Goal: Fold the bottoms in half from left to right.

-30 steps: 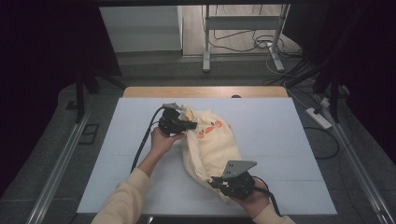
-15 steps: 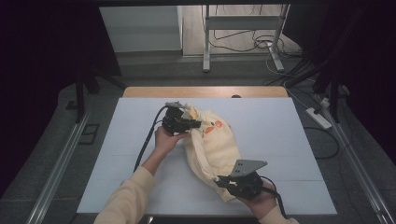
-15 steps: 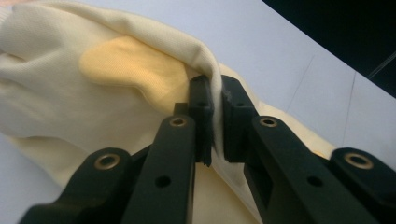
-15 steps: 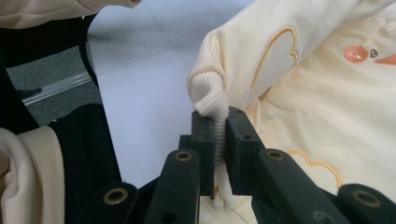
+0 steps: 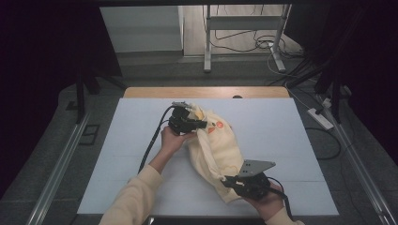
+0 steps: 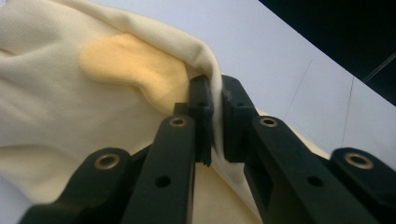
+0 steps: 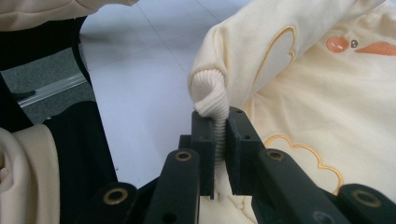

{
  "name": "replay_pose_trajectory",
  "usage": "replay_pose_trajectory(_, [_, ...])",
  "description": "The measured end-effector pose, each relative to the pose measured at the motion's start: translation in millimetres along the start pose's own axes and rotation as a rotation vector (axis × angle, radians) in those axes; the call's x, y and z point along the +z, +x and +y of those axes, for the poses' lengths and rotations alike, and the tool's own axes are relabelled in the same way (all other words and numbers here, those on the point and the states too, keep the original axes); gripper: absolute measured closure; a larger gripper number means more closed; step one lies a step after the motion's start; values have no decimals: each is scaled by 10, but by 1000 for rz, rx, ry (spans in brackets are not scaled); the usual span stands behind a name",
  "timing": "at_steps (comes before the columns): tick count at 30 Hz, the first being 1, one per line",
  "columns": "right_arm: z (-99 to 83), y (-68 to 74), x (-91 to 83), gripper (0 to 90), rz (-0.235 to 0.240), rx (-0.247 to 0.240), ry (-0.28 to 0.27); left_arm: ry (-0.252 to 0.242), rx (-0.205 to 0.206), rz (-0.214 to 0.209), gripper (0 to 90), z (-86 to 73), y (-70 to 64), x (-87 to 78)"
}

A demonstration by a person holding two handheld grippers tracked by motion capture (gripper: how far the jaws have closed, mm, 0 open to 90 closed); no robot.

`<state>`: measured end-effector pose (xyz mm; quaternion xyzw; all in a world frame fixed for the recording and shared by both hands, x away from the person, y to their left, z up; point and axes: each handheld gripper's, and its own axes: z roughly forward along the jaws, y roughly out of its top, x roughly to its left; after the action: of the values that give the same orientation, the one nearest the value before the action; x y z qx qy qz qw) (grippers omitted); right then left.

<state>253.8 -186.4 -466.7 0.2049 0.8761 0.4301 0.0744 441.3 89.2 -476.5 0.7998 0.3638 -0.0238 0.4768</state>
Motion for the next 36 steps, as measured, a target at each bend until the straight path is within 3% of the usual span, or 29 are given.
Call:
replay_pose_trajectory(15, [-74, -41, -93, 823, -15, 16, 3, 16, -5, -6, 835, 43, -38, 181])
replay_pose_trajectory(36, [-171, -90, -161, 824, -34, 32, 33, 74, -13, -6, 832, 69, -59, 475])
